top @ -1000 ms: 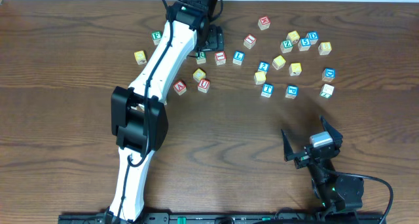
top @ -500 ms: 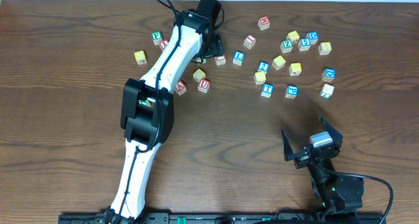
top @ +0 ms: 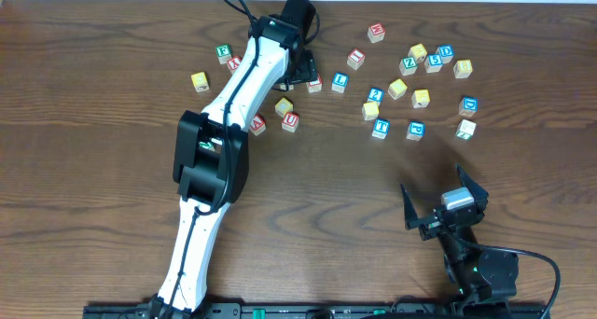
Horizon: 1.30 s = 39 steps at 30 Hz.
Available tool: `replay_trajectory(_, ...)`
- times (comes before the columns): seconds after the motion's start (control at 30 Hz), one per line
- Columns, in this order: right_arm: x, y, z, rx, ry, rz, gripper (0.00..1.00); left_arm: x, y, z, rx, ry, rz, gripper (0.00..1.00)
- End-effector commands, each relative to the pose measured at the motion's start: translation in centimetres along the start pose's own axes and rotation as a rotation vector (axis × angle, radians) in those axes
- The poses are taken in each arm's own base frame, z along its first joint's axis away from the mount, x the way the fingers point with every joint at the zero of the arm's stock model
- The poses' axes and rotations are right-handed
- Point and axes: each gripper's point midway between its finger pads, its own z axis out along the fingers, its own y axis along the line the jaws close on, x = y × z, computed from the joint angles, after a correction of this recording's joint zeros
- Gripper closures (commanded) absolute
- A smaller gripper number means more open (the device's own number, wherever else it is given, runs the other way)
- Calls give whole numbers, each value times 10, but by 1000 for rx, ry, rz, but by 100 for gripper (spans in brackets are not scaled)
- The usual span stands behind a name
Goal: Spell out ROBOT
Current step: 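Lower the left gripper and close it on the green R block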
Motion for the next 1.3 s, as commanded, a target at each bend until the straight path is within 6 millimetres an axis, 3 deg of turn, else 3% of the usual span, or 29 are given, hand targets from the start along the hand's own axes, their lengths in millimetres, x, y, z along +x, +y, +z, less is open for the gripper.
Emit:
replay_trajectory(0.0,1,-1,0,6,1,11,1,4,8,19,-40,16,13,7)
replay_trajectory(0.13,1,-1,0,6,0,11,1,10,10,32,-53,39,17,7)
replay_trajectory(0.27,1,-1,0,6,0,11,1,9,9,32,-50,32,16,7)
replay_trajectory(0.5,1,-1,0,6,0,11,1,1,5,33,-32,4,17,18)
replay_trajectory(0.67,1,-1,0,6,1,11,1,-5,1,33,-15,-24,13,20)
replay_trajectory(0.73,1,-1,0,6,0,11,1,-6,1,34,-14,-26,13,42)
replay_trajectory(1.27,1,-1,0,6,0,11,1,4,4,44,-35,10,19,42)
